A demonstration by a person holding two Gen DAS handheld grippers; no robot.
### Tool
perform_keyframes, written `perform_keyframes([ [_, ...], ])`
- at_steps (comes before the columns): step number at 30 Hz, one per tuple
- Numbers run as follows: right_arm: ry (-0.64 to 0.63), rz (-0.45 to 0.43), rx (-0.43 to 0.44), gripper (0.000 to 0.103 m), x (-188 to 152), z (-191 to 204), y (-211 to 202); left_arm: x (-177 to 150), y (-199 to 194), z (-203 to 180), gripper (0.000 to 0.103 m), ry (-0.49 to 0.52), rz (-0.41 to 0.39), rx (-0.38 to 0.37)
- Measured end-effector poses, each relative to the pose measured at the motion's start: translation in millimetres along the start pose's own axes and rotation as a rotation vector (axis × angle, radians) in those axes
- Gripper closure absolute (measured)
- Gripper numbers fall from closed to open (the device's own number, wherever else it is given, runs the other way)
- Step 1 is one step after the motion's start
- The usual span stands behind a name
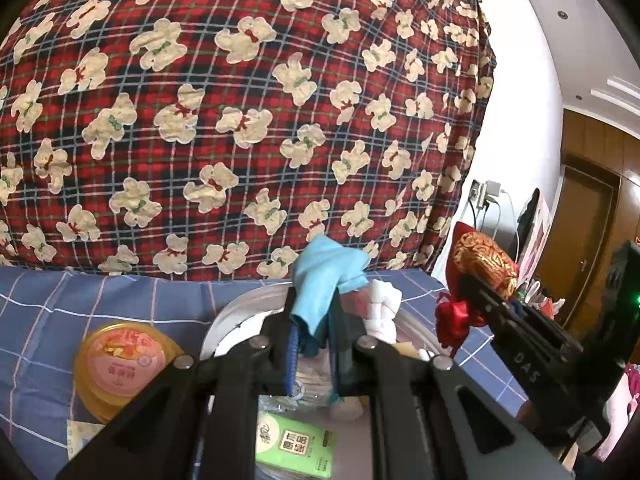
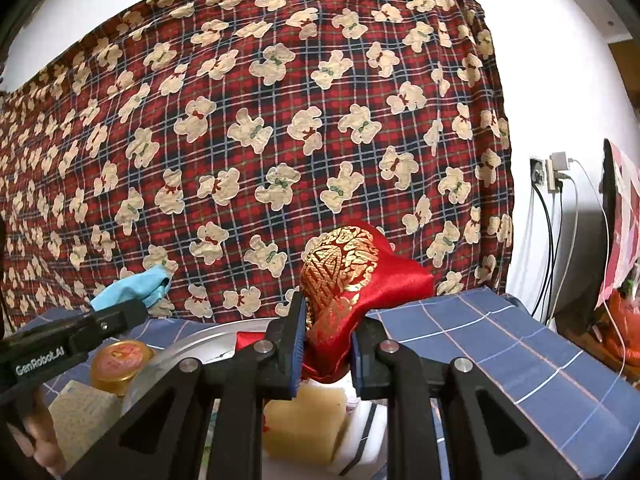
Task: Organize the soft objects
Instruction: 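Carry the blue cloth and red pouch in both grippers over the round tin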
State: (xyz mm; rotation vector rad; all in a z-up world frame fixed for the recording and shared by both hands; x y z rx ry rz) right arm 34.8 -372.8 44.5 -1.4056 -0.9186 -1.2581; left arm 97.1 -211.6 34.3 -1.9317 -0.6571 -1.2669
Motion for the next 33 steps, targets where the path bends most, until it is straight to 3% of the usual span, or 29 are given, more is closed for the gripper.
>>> perform_keyframes([
  [16, -0.029, 0.031, -0.012, 0.082, -2.8, -15.7, -18.3, -6.8, 4.1, -32.4, 0.093, 0.030, 0.032, -0.047],
  [23, -0.021, 0.059, 0.037, 0.082, 14.1, -12.7, -2.9, 6.3, 5.6, -23.0, 0.093, 0.028, 0.021, -0.010],
  [33, -0.066, 0.195, 0.117, 0.082, 27.8, 3.9, 47.4, 11.6, 31.5, -11.9, 0.093, 0.004, 0.071, 0.082],
])
Point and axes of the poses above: each gripper's, at about its wrist camera, not at the fingertips, and y roughly the way its jaws point, z to its left, x to its top, the point moved 5 cm from there along y, roughly the way its jaws point, and after that the axes turned 3 degrees about -x, right-handed, at the moved point
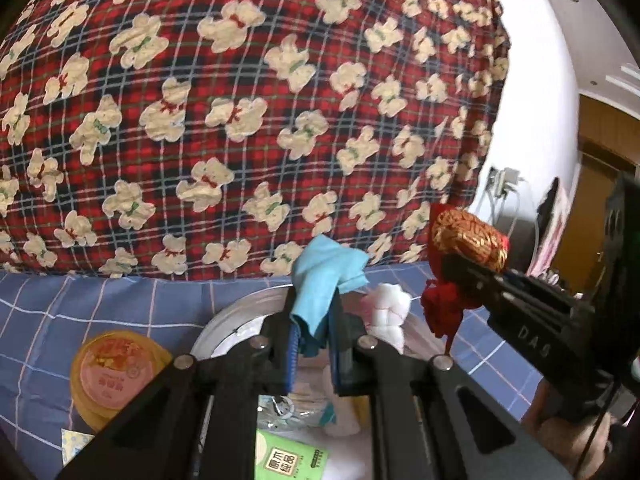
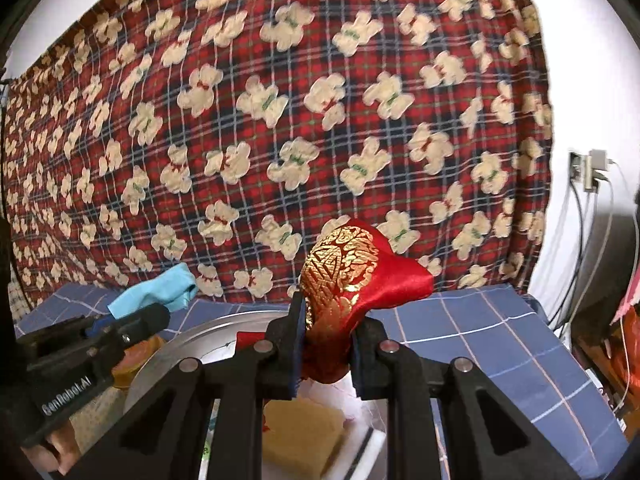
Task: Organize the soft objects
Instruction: 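Carry the blue cloth and red pouch in both grippers over the round tin, then lower both grippers with the cloth and pouch into the tin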
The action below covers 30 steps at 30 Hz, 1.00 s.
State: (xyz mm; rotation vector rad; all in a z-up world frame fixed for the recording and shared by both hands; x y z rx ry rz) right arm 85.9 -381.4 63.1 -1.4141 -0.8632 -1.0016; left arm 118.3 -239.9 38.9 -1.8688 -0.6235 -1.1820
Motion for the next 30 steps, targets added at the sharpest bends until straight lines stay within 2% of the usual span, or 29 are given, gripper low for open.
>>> perform_keyframes([
  [5, -0.003, 0.057, 0.024, 0.082, 10.9, -0.7, 16.2, 5.6, 17.1, 4.0, 0.093, -0.006, 0.049, 0.030],
  [9, 0.028, 0.060, 0.064, 0.082, 10.6, -4.4, 4.3, 12.2, 4.1, 8.9, 0.093, 0.022, 0.025, 0.025],
  [12, 0.007, 0.083, 0.090, 0.082, -4.5, -2.7, -8.8, 5.1, -8.7, 8.5, 0.093, 0.066, 0.036, 0.010],
  [14, -0.017, 0.128, 0.100, 0.082, -21.8, 1.1, -13.6, -3.8, -13.8, 7.5, 0.093, 0.087, 0.056, -0.001],
  [19, -0.040, 0.203, 0.174, 0.082, -62.0, 16.3, -30.6, -19.0, -10.0, 4.1, 0.093, 0.124, 0.105, -0.014],
  [25, -0.072, 0.218, 0.224, 0.082, -79.7, 40.0, -30.1, -38.5, -22.1, 12.0, 0.093, 0.172, 0.143, 0.014],
  [30, -0.023, 0.266, 0.300, 0.082, -91.2, 57.3, -15.4, -43.4, -39.0, 23.9, 0.093, 0.158, 0.137, 0.033],
])
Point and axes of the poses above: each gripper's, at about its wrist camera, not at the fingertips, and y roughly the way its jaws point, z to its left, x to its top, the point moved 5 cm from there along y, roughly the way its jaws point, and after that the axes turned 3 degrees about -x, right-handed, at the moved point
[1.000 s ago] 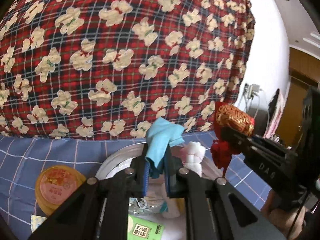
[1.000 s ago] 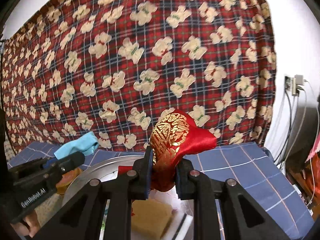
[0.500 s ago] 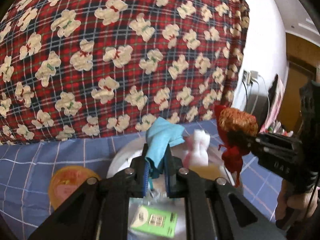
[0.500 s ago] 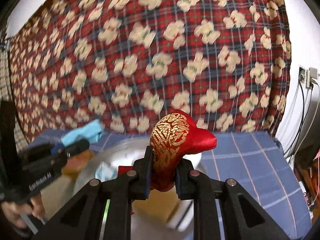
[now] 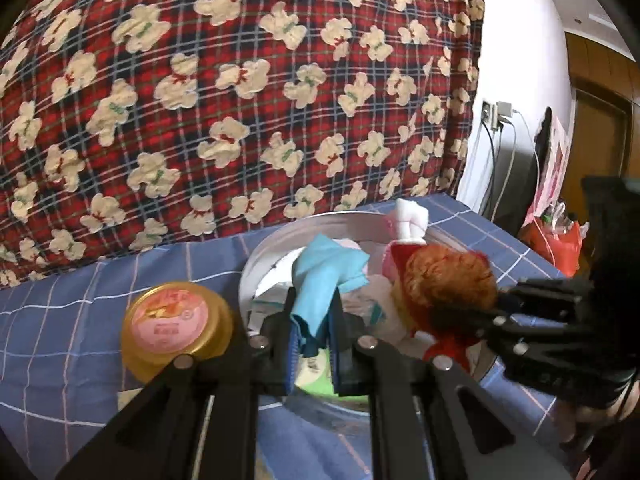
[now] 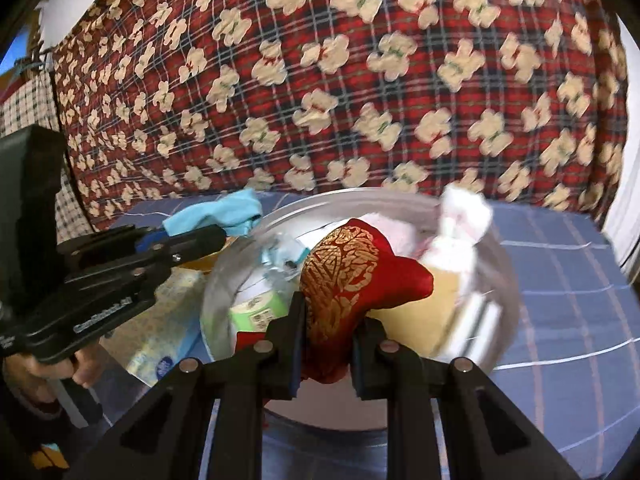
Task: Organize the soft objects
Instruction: 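Lower both grippers with the cloth and pouch into the tin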
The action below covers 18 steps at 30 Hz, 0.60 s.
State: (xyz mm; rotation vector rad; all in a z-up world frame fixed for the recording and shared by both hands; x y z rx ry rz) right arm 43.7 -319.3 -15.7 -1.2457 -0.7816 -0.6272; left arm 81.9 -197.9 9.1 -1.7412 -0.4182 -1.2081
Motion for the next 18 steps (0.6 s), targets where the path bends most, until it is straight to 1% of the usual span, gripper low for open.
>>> perform_keyframes([
  [2, 0.001, -0.003, 0.006, 0.082, 0.8, 5.4, 5.0, 7.7, 4.7, 2.3, 0.093, 0.013, -0.003, 0.018],
  [4, -0.002, -0.019, -0.007, 0.082, 6.3, 8.4, 8.2, 18.4, 13.4, 3.7, 0.093, 0.014, -0.005, 0.016],
  [5, 0.004, -0.022, -0.008, 0.082, 10.7, 8.4, 11.1, 24.4, 20.6, 4.6, 0.093, 0.008, 0.000, 0.008],
  [9, 0.026, -0.005, -0.004, 0.082, 29.0, 4.3, 23.6, 37.0, 46.8, 11.0, 0.093, -0.011, 0.031, 0.020],
  [13, 0.003, 0.052, -0.020, 0.082, 50.9, -5.5, 40.8, 37.0, 62.7, 21.5, 0.093, -0.068, 0.074, 0.012],
  [15, 0.003, 0.105, -0.026, 0.082, 60.3, -13.6, 54.6, 35.6, 73.0, 21.7, 0.093, -0.088, 0.111, 0.003],
  [18, 0.023, 0.185, -0.023, 0.082, 65.1, -27.8, 73.3, 33.0, 90.1, 18.2, 0.093, -0.083, 0.179, 0.013],
])
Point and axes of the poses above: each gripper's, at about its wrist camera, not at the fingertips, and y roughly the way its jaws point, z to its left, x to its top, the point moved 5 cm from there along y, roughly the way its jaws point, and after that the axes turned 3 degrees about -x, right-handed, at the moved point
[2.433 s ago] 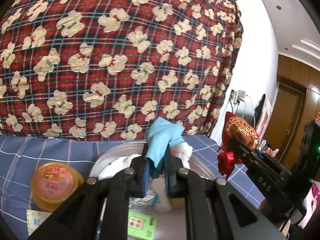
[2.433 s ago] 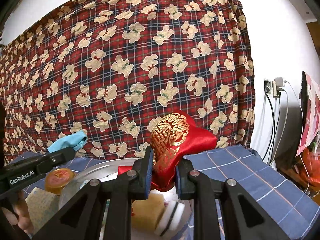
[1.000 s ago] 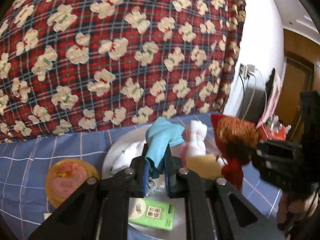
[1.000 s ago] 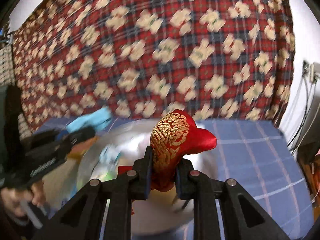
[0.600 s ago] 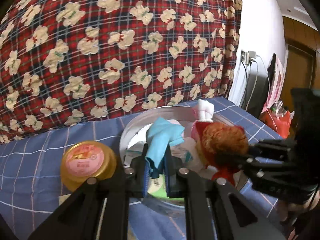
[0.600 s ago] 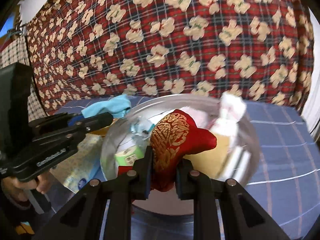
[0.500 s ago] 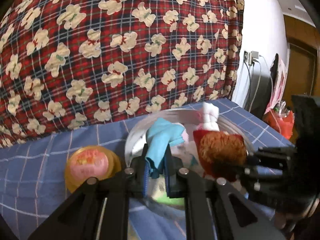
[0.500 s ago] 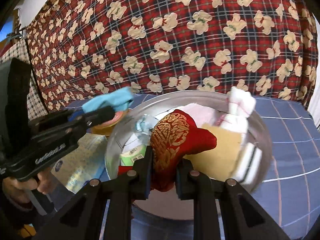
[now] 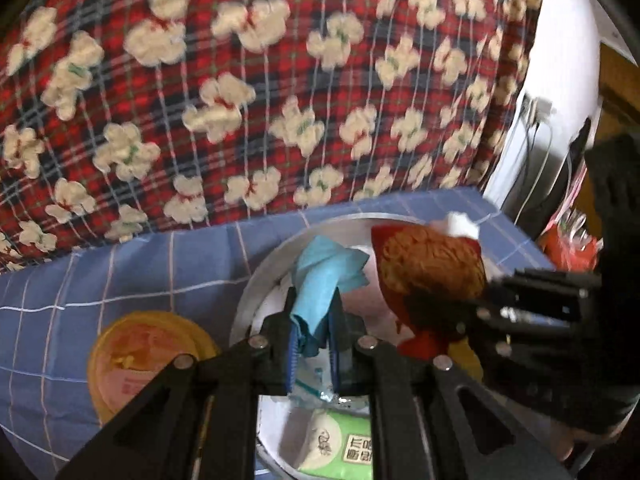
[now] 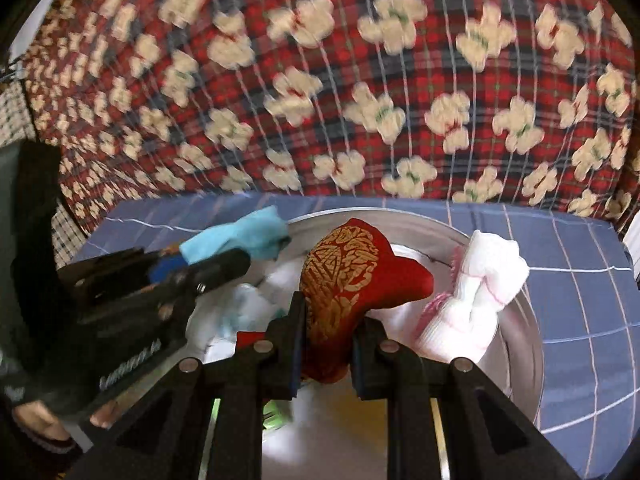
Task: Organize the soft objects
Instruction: 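Lower both grippers with the cloth and pouch into the tin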
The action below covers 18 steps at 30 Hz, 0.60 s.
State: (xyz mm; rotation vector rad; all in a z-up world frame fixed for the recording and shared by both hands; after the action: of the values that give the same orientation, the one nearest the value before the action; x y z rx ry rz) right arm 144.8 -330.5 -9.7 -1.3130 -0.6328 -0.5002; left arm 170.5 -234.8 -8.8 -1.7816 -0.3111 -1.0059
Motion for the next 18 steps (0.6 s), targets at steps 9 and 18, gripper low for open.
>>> perform_keyframes([
  [9, 0.056, 0.097, -0.023, 0.082, 11.7, -32.6, 34.7, 6.9, 40.8, -10.7, 0.093, -0.027, 0.099, 0.033],
  [18, 0.097, 0.168, -0.019, 0.082, 13.1, -43.7, 54.9, 4.5, 60.5, -12.1, 0.093, -0.043, 0.186, 0.096],
])
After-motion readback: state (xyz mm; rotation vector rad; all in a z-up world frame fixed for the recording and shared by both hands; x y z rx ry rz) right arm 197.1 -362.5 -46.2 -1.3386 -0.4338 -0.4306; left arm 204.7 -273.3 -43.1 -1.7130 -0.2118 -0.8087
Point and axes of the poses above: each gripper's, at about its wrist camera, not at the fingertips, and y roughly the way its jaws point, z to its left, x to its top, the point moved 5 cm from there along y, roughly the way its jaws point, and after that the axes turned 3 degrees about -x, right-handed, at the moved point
